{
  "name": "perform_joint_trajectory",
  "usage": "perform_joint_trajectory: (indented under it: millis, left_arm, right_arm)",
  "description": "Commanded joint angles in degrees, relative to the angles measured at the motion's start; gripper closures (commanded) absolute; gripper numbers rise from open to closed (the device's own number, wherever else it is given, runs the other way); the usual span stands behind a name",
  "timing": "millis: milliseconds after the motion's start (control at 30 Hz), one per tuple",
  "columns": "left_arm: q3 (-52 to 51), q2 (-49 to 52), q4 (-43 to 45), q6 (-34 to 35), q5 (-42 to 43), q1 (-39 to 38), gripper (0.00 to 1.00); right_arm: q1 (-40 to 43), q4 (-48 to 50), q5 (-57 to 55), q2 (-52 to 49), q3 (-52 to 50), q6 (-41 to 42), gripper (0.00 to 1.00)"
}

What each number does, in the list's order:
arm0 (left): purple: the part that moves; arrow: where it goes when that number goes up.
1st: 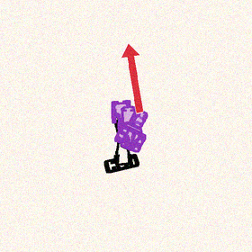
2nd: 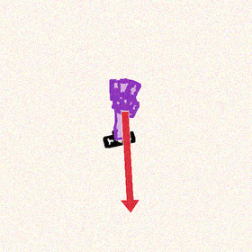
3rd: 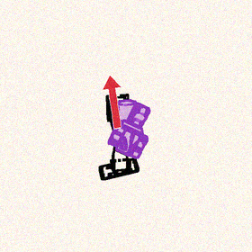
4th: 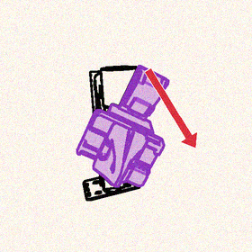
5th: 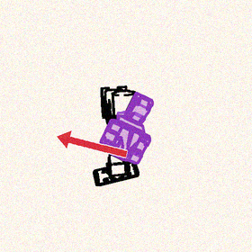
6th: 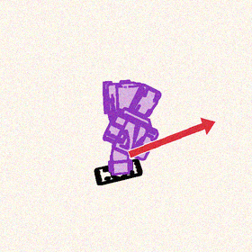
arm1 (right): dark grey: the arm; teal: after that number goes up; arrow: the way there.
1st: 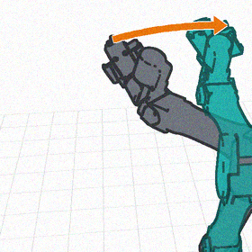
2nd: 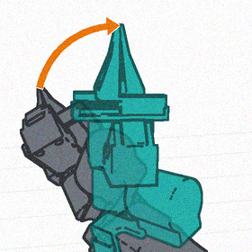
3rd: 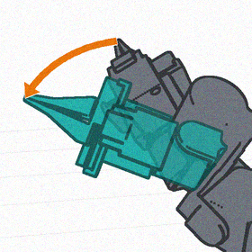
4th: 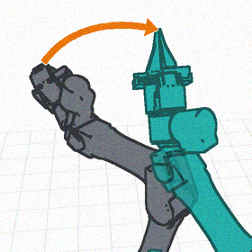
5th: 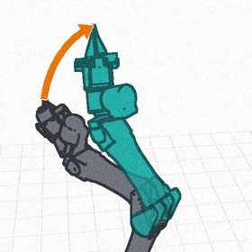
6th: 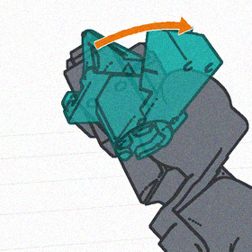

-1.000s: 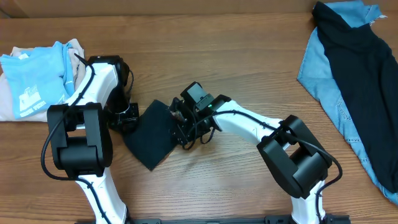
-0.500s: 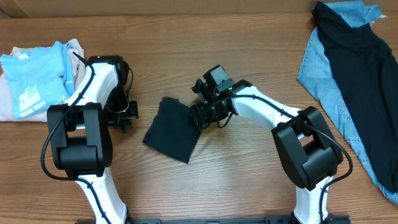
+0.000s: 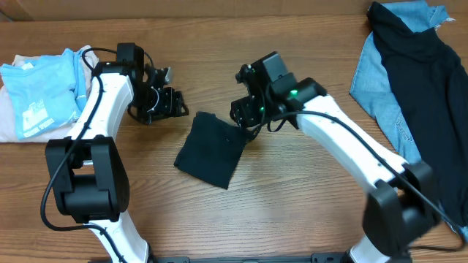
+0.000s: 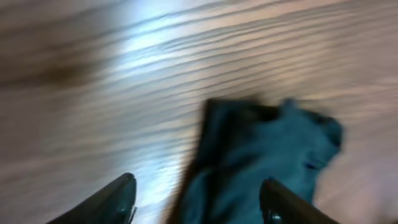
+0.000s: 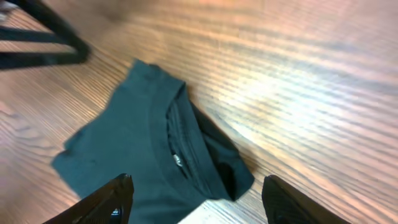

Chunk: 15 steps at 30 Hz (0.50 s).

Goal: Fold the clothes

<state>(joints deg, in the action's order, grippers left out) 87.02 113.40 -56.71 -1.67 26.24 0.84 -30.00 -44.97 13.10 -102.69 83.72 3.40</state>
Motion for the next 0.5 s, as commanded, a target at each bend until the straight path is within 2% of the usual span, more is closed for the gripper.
perform_joint_trajectory:
  millis: [0,200,467]
  left_arm:
    - [0.79,-1.18,1.09,-4.35,6.21,-0.85,0.28]
    - [-0.61,-0.17,2.99,-4.37,6.47,-1.57,0.24]
    - [-0.61,7.96,3.3,-5.68,8.09,-4.35,0.22]
  right_arm:
    - [0.2,-1.29,-3.41,2.45,1.16,-0.63,0.3]
    - [0.2,-2.97,-4.52,3.1,1.16,-0.61,0.3]
    - [0.2,-3.63,-4.55,3.1,1.16,-0.63,0.3]
